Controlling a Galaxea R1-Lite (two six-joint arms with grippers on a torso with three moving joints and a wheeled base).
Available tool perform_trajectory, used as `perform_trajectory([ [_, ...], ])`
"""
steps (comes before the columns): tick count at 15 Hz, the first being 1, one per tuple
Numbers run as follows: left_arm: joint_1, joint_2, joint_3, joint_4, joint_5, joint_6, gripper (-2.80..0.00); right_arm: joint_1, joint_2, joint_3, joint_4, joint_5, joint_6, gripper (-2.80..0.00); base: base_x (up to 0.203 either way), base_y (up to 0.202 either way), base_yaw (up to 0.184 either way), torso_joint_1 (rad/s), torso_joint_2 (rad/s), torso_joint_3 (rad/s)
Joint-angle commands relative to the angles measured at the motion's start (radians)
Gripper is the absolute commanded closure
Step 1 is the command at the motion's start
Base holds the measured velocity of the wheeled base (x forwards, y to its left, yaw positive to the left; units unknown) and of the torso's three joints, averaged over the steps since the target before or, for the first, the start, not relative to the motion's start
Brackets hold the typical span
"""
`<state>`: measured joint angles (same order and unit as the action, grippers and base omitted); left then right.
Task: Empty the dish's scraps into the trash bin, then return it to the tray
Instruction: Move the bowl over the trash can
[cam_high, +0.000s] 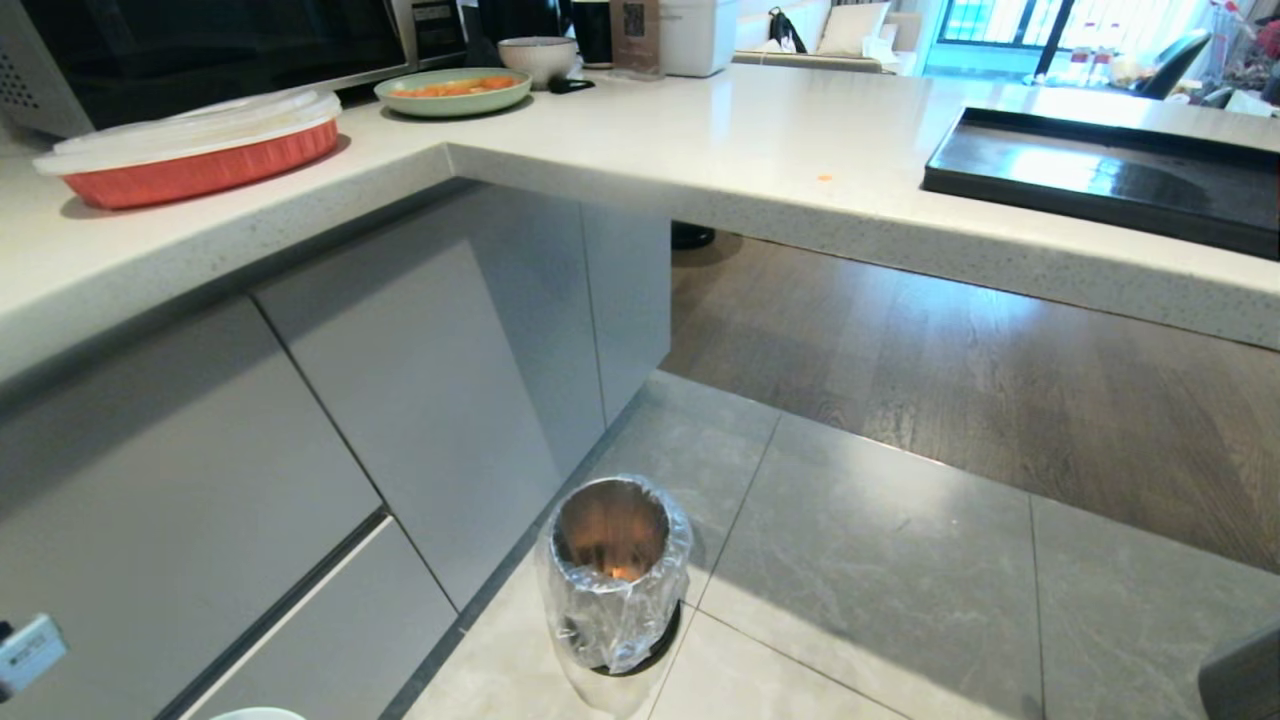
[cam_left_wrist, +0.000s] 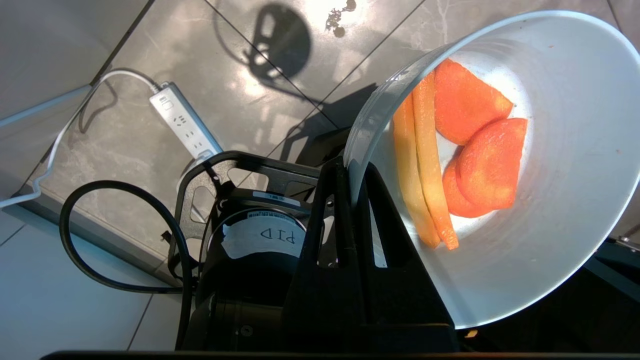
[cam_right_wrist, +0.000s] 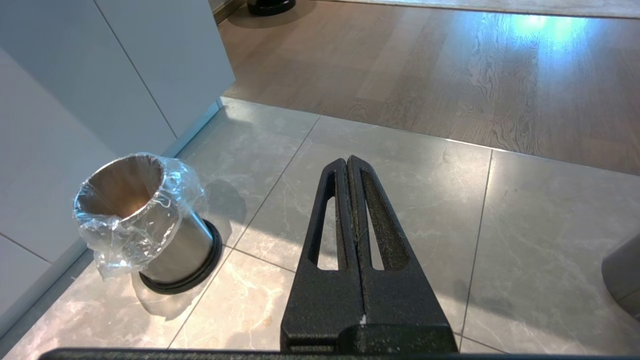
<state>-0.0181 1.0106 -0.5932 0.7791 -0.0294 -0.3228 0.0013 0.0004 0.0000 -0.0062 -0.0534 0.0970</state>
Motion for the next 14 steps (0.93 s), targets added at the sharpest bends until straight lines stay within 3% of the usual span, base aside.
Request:
perform_trajectory([
  [1,0.0,-0.004,0.001,0.003,0.0,-0.002,0.0,0.0,0.0,0.0,-0.001,0.0,0.0,0.0,0.0,0.0,0.0,0.0,0.0,0.0],
  [3,-0.016,-0.004,-0.001,-0.001,-0.001,-0.001,0.0,0.0,0.0,0.0,0.0,0.0,0.0,0.0,0.0,0.0,0.0,0.0,0.0,0.0],
  [9,-0.165,-0.027,0.001,-0.003,0.0,-0.004,0.0,0.0,0.0,0.0,0.0,0.0,0.0,0.0,0.0,0.0,0.0,0.0,0.0,0.0],
  [14,-0.171,-0.026,0.003,-0.003,-0.005,-0.007,0.0,0.0,0.0,0.0,0.0,0.0,0.0,0.0,0.0,0.0,0.0,0.0,0.0,-0.025],
])
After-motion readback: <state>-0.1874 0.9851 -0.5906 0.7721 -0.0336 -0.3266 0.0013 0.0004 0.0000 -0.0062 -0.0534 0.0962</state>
